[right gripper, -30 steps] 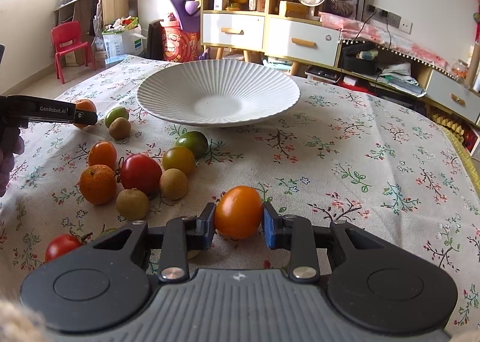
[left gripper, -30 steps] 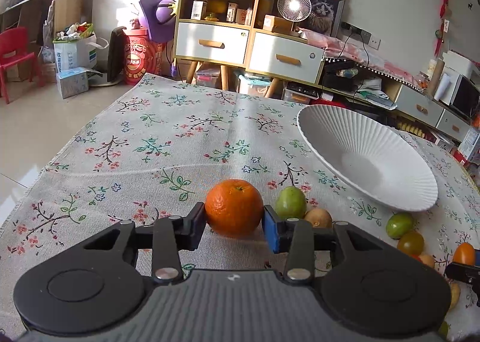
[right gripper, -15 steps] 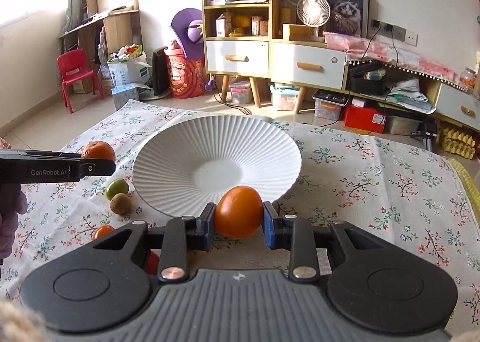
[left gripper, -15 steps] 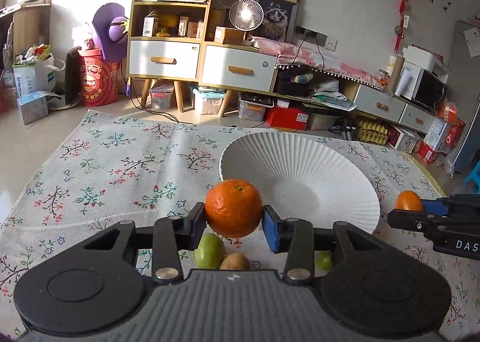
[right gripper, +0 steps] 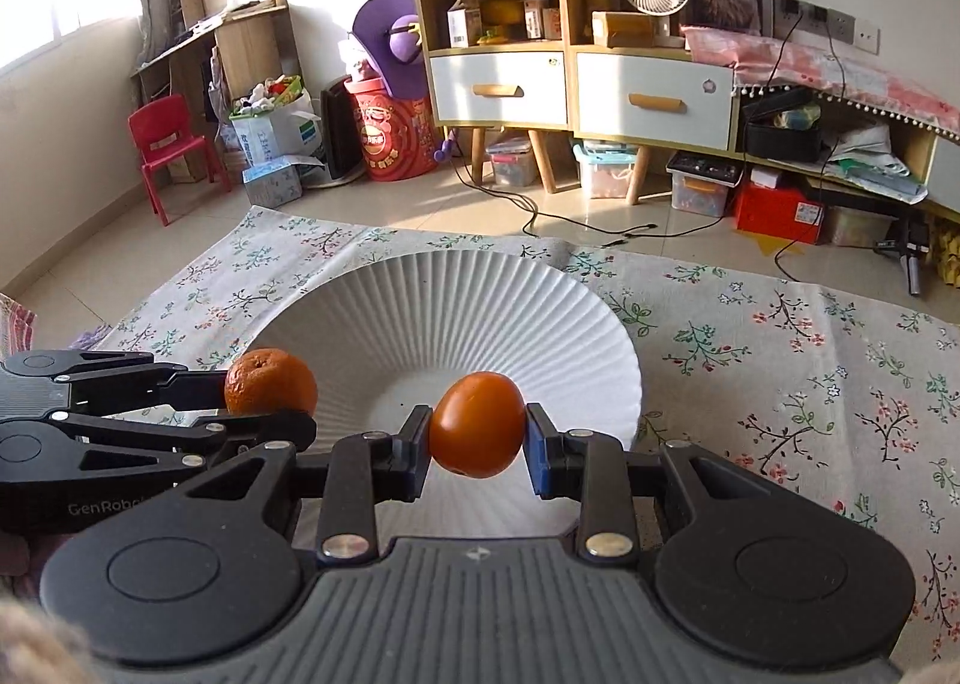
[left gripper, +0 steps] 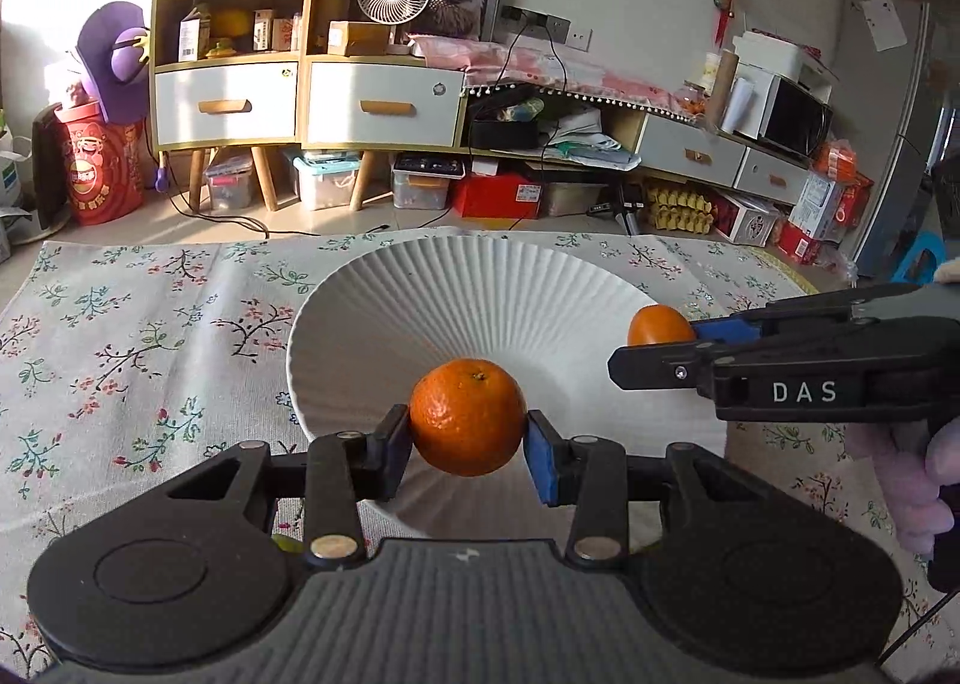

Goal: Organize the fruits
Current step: 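Carry both fruits into the white bowl and open both grippers, then withdraw both tools from the bowl back over the fruits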

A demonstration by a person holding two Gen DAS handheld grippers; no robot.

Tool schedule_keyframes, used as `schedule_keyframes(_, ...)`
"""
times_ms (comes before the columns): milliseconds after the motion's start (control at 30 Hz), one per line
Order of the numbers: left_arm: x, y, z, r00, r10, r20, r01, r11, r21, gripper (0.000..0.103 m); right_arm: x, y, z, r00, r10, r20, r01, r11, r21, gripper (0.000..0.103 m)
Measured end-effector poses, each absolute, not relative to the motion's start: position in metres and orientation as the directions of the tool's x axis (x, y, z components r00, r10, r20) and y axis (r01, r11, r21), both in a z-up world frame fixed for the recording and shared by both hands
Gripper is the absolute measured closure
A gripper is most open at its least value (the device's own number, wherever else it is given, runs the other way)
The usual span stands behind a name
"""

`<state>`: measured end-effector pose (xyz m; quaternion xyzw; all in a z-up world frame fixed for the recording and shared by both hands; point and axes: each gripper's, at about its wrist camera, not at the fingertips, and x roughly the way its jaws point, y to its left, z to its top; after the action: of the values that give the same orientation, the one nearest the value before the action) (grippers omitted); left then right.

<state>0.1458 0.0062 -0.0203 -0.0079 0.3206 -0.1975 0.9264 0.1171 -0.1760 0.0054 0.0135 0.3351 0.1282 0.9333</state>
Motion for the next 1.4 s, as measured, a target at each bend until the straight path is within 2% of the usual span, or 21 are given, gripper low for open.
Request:
schedule_keyframes(567,0.162,-0.016,-0.033,0.684,-0.418,-0.599,0.466,0.881,-0.082,0.068,0.136,-0.171,-0.004,0.711,0.295,-0.638,-0.279,0.952,0.128,0.074)
schedule_keyframes(833,0.168,-0.013,-0.031,0.667,-0.425,-0.611,0.470,0.877,-0.097,0.067,0.143,-0.173,-0.004,0.710,0.301,-0.637,-0.295,0.948,0.118,0.073)
schedule_keyframes(900,0.170,-0.015,-0.031,0.667,-0.424,-0.613,0.471,0.877,-0.094,0.065,0.144,-0.173,-0.004,0.710,0.304,-0.635,-0.296,0.947,0.122,0.072)
schedule_keyframes(967,0.171,-0.015,-0.030,0.669,-0.423,-0.612,0.472,0.877,-0.090,0.059,0.143,-0.174,-0.002,0.714,0.307,-0.630,-0.295,0.947,0.127,0.071)
schedule_keyframes(1100,0.167,-0.015,-0.027,0.674,-0.418,-0.609,0.473,0.878,-0.080,0.047,0.139,-0.177,0.004,0.724,0.313,-0.615,-0.293,0.946,0.137,0.061)
schedule_keyframes(1167,0.164,-0.016,-0.025,0.682,-0.406,-0.608,0.466,0.882,-0.067,0.036,0.134,-0.179,0.007,0.730,0.315,-0.607,-0.290,0.946,0.142,0.057)
schedule_keyframes(1233,0.161,-0.015,-0.023,0.686,-0.399,-0.608,0.460,0.886,-0.063,0.030,0.129,-0.181,0.010,0.735,0.314,-0.601,-0.284,0.947,0.148,0.051)
schedule_keyframes(1300,0.157,-0.014,-0.021,0.685,-0.396,-0.612,0.459,0.886,-0.060,0.029,0.124,-0.184,0.013,0.739,0.309,-0.599,-0.275,0.950,0.151,0.038)
schedule_keyframes(1400,0.147,-0.010,-0.016,0.691,-0.384,-0.613,0.458,0.888,-0.040,0.022,0.115,-0.187,0.016,0.747,0.288,-0.600,-0.252,0.957,0.147,0.026)
